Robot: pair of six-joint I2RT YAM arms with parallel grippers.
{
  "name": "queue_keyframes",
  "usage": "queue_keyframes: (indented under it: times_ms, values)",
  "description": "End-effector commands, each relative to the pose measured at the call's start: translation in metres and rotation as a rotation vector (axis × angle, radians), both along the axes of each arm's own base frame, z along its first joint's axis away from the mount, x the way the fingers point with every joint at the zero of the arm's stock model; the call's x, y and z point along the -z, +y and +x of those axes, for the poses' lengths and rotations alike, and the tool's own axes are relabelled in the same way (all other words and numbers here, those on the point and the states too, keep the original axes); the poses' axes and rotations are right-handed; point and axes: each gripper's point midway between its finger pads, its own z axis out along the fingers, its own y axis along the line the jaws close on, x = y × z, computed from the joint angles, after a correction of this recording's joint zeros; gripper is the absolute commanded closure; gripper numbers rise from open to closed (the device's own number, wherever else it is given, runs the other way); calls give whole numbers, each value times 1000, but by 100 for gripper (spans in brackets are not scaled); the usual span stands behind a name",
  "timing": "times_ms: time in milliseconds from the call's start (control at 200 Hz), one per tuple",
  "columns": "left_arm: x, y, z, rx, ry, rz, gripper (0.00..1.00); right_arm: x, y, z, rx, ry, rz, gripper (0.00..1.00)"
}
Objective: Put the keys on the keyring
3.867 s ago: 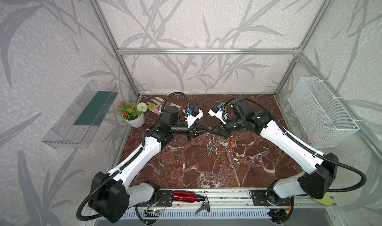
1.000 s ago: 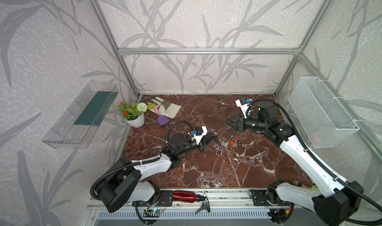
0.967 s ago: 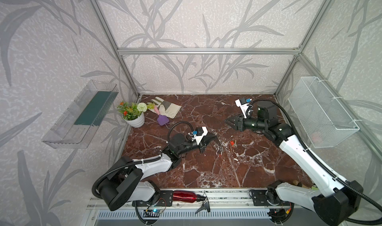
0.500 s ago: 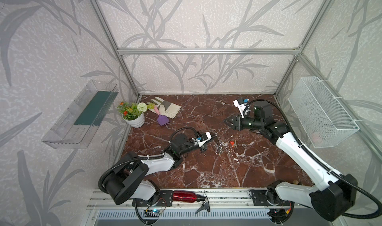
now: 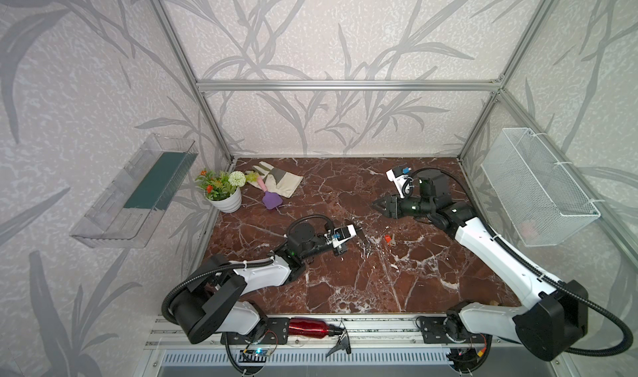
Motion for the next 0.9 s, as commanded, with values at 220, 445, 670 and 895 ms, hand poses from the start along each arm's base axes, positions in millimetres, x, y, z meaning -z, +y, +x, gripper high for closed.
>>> queue_keyframes:
  times_ms: [220, 445, 670, 895]
  values:
    - [-23, 0, 1, -10, -57, -75, 100, 7, 7, 2, -32, 14, 31, 57]
    - [-41, 13, 10, -60, 31, -240, 100, 10, -1, 2, -16, -2, 62, 58]
    - [-58, 17, 10, -31, 133, -380, 100, 23, -23, 0, 59, 5, 62, 58]
    - [-66, 15, 9, 4, 215, -430, 100, 23, -25, -13, 22, -29, 101, 59]
